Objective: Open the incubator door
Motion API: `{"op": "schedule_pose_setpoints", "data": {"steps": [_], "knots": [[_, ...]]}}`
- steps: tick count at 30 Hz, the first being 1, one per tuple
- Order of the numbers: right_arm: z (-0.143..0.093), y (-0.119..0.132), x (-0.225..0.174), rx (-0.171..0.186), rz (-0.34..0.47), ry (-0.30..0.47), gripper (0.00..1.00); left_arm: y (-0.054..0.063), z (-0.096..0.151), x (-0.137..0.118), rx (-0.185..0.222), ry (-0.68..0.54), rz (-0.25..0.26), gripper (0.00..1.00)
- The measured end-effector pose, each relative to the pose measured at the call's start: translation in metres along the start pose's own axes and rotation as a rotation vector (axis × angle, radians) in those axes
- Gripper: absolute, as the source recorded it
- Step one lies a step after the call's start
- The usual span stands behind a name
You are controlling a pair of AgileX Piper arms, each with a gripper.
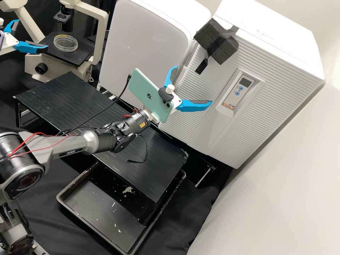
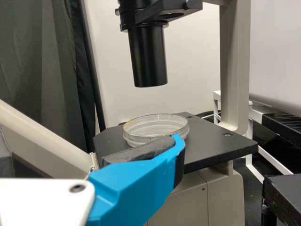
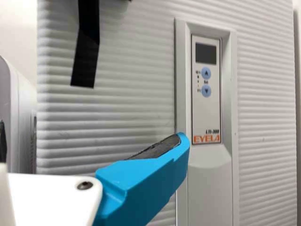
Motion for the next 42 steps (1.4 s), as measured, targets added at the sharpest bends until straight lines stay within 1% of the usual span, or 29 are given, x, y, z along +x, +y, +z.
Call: {"op": "schedule_pose_setpoints", "data": {"steps": [6,9,23,26,30,37,40,42], "knots": [[-0.0007,-0.0034,0.0009,0.002,-0.026,-0.020,0.00,0.0000,0.0000,0.0000,0.000,0.000,0.000,1.00],[-0.0014,-0.0042,0.0008,-0.015,-0.027,-0.019,0.00,0.0000,0.0000,0.0000,0.000,0.000,0.000,1.00],[-0.0022,-0.0051,0.0008,-0.017,-0.028,-0.018,0.00,0.0000,0.0000,0.0000,0.000,0.000,0.000,1.00],[-0.0007,-0.0056,0.0016,-0.026,-0.025,-0.025,0.00,0.0000,0.0000,0.0000,0.000,0.000,0.000,1.00],[0.0011,-0.0065,0.0018,-0.021,-0.024,-0.032,0.00,0.0000,0.0000,0.0000,0.000,0.000,0.000,1.00],[0.0002,-0.0076,0.0018,-0.037,-0.025,-0.032,0.00,0.0000,0.0000,0.0000,0.000,0.000,0.000,1.00],[-0.0009,-0.0072,0.0014,-0.032,-0.021,-0.038,0.00,0.0000,0.0000,0.0000,0.000,0.000,0.000,1.00],[-0.0021,-0.0069,0.0006,-0.031,-0.032,-0.045,0.00,0.0000,0.0000,0.0000,0.000,0.000,0.000,1.00]]}}
